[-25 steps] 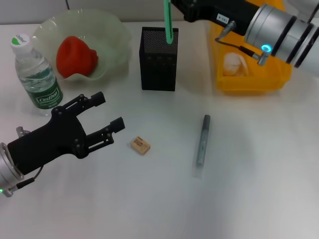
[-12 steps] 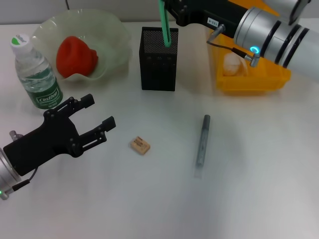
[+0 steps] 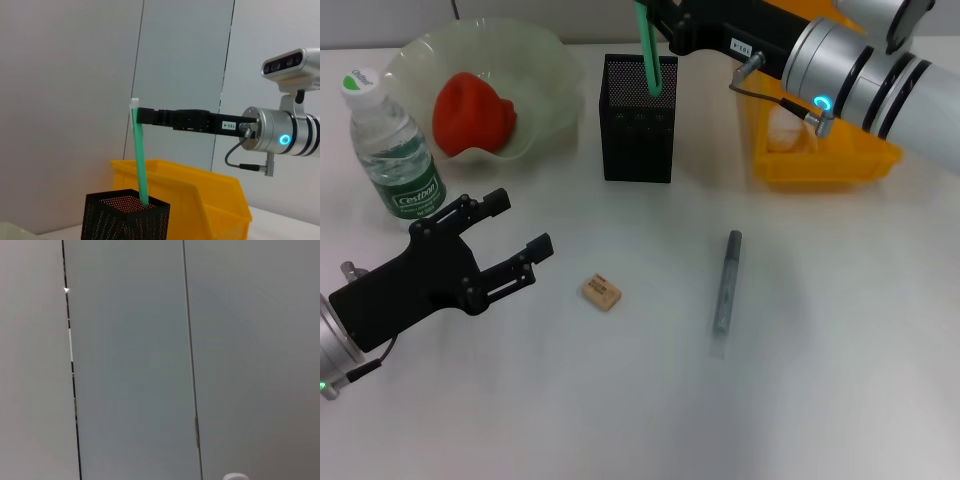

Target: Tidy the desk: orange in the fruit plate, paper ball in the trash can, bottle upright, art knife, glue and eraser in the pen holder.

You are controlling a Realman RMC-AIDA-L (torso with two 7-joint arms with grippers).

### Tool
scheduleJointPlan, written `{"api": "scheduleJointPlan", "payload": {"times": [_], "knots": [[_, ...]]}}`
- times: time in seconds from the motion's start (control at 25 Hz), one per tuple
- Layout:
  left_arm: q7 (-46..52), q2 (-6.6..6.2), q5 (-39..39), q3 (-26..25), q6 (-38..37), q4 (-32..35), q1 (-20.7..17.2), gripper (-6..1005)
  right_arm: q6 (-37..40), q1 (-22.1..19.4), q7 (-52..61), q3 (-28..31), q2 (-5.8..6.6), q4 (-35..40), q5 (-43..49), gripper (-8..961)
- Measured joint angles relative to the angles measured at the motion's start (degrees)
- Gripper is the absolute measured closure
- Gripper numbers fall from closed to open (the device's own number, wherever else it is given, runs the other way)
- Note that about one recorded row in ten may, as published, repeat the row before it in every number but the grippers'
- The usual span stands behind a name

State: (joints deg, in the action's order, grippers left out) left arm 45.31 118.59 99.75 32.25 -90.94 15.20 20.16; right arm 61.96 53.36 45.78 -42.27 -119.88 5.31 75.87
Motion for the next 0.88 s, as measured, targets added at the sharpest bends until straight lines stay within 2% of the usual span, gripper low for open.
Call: {"api": "scheduleJointPlan", "payload": {"times": [0.88], "knots": [[-0.05, -0.03, 0.01, 0.37, -0.12, -0.14, 0.26, 199, -3.09, 0.39, -0.08, -0.09, 0.00, -1.63, 0.15, 792]]}}
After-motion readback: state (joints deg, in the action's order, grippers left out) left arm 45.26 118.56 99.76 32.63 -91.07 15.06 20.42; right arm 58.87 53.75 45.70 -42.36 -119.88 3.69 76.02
